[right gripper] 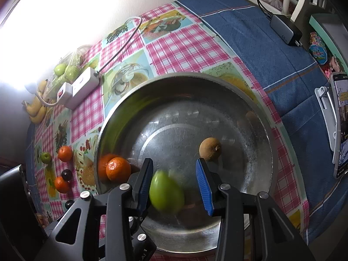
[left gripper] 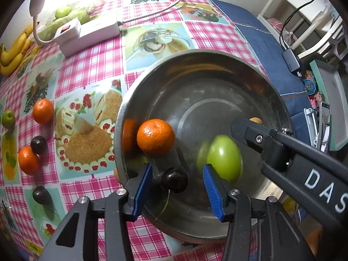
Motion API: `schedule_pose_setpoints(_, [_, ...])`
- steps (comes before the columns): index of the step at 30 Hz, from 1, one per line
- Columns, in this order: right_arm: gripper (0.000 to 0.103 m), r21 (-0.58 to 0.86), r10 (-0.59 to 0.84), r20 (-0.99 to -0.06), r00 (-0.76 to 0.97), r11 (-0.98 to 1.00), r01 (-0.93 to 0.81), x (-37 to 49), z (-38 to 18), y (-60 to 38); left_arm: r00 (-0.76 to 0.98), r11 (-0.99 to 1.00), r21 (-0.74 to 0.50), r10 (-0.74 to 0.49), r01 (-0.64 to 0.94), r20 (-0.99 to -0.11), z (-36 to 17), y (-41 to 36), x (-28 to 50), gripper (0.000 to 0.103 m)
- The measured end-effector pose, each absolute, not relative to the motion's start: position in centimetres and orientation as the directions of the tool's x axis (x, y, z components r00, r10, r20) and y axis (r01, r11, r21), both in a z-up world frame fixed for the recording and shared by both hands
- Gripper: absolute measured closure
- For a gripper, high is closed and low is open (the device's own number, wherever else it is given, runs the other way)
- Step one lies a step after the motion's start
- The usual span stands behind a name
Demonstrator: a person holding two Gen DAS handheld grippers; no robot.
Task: Organize fruits
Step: 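Open the right gripper to drop the green apple into the bowl, then open the left gripper to drop the dark plum into the bowl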
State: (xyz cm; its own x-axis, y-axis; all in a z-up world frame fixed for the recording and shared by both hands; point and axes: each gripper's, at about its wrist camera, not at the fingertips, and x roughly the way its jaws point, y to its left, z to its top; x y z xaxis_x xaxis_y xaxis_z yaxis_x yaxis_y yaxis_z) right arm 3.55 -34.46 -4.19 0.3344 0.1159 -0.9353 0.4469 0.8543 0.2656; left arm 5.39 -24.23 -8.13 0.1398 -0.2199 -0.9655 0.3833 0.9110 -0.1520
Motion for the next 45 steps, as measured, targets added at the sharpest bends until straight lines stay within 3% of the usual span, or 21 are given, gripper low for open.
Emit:
schedule_pose_setpoints(17, [0.061,0.282,0.104,-0.923,0.372,0.838,0.466,3.0,-3.3,-35.2,0.215,0.934,-0.177,-0.251,0.311,-0.944,-4.4,-20.0,6.7,0.043])
schedule_pose_setpoints(26, [0.061,0.274,0.106,-0.925,0.365,0.852,0.446,3.2,-3.4,-34.8,0.293,0.973,-0.165,-0.206,0.158,-0.934,-2.8,-15.2,8.8,0.04])
schedule_pose_setpoints(32, [0.06,0.249,0.098,-0.935,0.341,0.865,0.436,3.4,-3.7,-34.3,0.315,0.985,-0.146,-0.169,0.094,-0.934,-2.5,-13.8,9.1,0.031])
schedule_pose_setpoints(34, [0.053,0.229,0.087,-0.943,0.321,0.87,0.436,3.5,-3.9,-34.1,0.31,0.988,-0.128,-0.149,0.085,-0.939,-2.8,-13.6,9.2,0.025])
schedule_pose_setpoints(41, [0.051,0.169,0.049,-0.959,0.279,0.89,0.422,3.9,-4.5,-33.6,0.295,0.993,-0.102,-0.116,0.062,-0.949,-3.8,-13.5,9.6,0.006])
schedule_pose_setpoints(44, [0.036,0.154,0.037,-0.961,0.276,0.896,0.416,4.0,-4.6,-33.4,0.292,0.994,-0.092,-0.105,0.058,-0.951,-4.2,-13.5,9.7,0.003])
schedule_pose_setpoints(45, [0.036,0.15,0.032,-0.96,0.277,0.898,0.414,4.0,-4.6,-33.4,0.289,0.994,-0.091,-0.104,0.057,-0.952,-4.3,-13.4,9.7,0.003])
